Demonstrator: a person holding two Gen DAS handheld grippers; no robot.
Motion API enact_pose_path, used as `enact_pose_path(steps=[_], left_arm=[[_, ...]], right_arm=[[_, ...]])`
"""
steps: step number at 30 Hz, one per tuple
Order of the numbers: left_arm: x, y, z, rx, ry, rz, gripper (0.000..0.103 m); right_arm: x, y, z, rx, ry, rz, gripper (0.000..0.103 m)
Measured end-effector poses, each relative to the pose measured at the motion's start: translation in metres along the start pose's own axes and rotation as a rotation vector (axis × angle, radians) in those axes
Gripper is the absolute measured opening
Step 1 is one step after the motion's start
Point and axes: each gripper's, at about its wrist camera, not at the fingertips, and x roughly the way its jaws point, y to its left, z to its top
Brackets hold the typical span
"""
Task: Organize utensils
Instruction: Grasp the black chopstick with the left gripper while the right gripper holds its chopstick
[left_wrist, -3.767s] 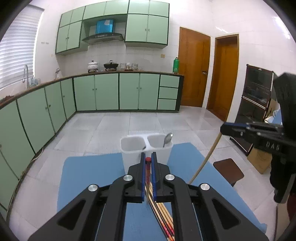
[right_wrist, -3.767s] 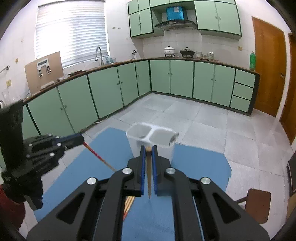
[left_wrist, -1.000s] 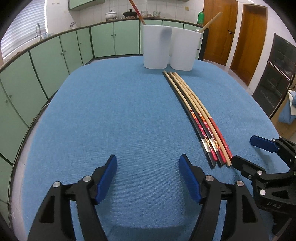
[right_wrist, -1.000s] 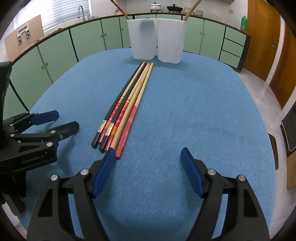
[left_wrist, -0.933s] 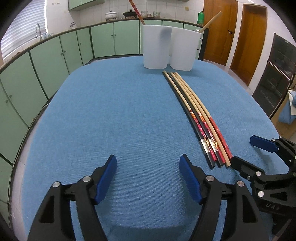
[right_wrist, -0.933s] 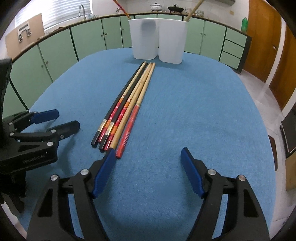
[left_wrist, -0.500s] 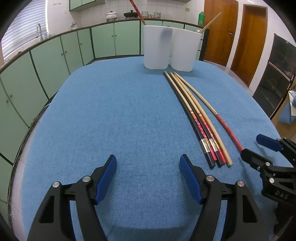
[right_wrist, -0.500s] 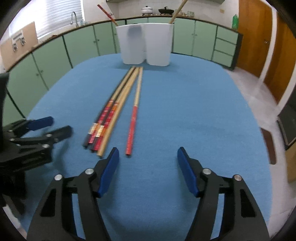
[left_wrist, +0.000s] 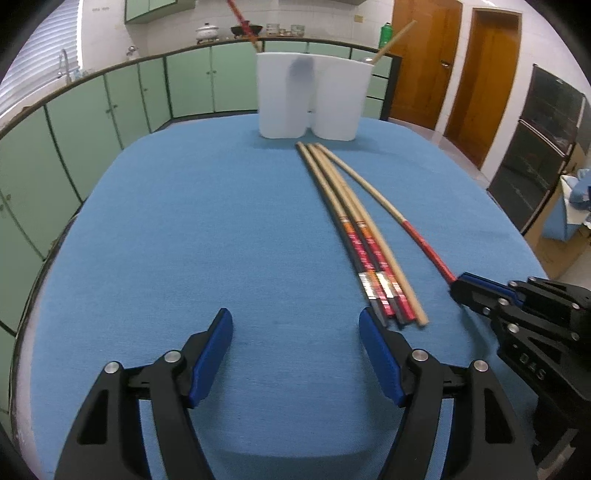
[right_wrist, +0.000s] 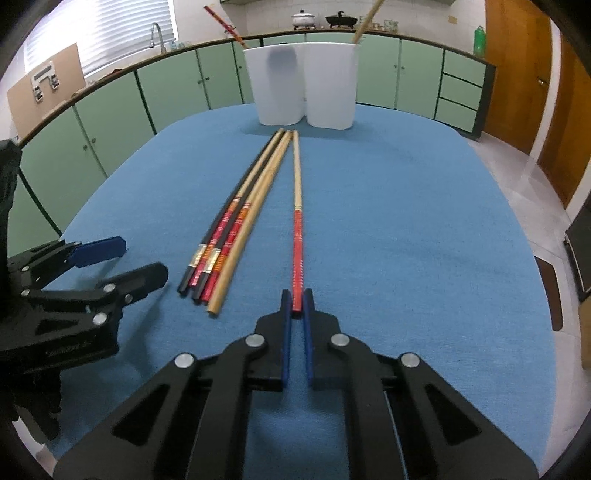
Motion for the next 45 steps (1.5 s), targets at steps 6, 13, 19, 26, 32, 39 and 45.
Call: enact_pose_path(steps=[6, 13, 19, 26, 32, 39, 45], left_arm=[[0.003, -0.015, -0.002, 0.035, 0.009, -0.025, 0.070], [0.008, -0.020, -0.003, 0.060, 0.016, 0.042, 0.072], [0.003, -0.002, -0.005, 0.027, 0.009, 0.092, 0.072], [0.004, -0.002, -0.004, 0.023, 0.007, 0.100, 0.072], [0.004, -0.003, -0.004, 0.024, 0.004, 0.085, 0.062], [0.003, -0.016, -0.003, 0.061, -0.008, 0.044, 0.015], [0.004, -0.019, -0.003, 0.055, -0.008, 0.022, 0.008]], right_arm=[[0.001, -0.008, -0.001, 0.020, 0.001, -0.007, 0.005], [0.002, -0.008, -0.001, 0.018, 0.001, -0.006, 0.005], [0.000, -0.010, -0.001, 0.006, 0.002, -0.002, 0.006], [-0.001, -0.010, -0.003, 0.002, 0.002, 0.005, 0.008], [0.001, -0.009, -0.002, 0.000, 0.003, 0.008, 0.008], [0.001, -0.010, -0.002, 0.005, 0.000, 0.015, 0.006], [0.000, -0.012, -0.003, 0.008, -0.005, 0.020, 0.005]])
